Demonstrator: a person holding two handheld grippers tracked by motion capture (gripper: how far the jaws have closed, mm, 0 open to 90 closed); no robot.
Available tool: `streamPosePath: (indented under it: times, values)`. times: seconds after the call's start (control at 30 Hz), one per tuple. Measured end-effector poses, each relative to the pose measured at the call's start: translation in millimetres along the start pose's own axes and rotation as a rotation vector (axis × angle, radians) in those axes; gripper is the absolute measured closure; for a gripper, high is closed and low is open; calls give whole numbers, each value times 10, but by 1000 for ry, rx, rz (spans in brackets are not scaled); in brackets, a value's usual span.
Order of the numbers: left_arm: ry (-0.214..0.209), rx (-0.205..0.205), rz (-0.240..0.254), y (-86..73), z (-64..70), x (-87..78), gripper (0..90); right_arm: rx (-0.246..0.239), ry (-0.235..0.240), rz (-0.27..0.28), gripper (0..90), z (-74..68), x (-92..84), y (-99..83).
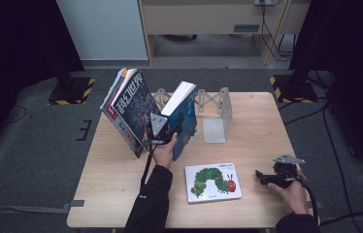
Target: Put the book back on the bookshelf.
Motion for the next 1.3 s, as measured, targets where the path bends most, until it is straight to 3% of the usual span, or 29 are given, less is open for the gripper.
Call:
streamPosePath:
  times: [0.3, 0.73, 0.8, 1.1, 1.3]
  values:
    - [-22, -14, -34, -7, 74, -105, 568, -2, 0, 1, 52, 2, 0, 0]
    - [36, 3, -10, -48, 184, -220, 572, -3, 0, 5, 51, 1, 6, 3]
    - [49, -4, -6, -53, 185, -222, 573, -3, 0, 5, 52, 1, 6, 3]
    - [37, -9, 6, -56, 168, -195, 572, -3, 1, 7, 51, 1, 10, 7]
    - [60, -3, 9, -41, 165, -76, 572, -2, 1, 6, 52, 0, 9, 7]
Point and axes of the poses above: each handheld gripper's, and its own axes: x roughly forward along the jaws, y roughly out of its top, z roughly to its right, the point moved 1 cm from there along x, roughly forward along the jaws, and after that the axes turned 2 degrees about x, right-handed, at the moved point
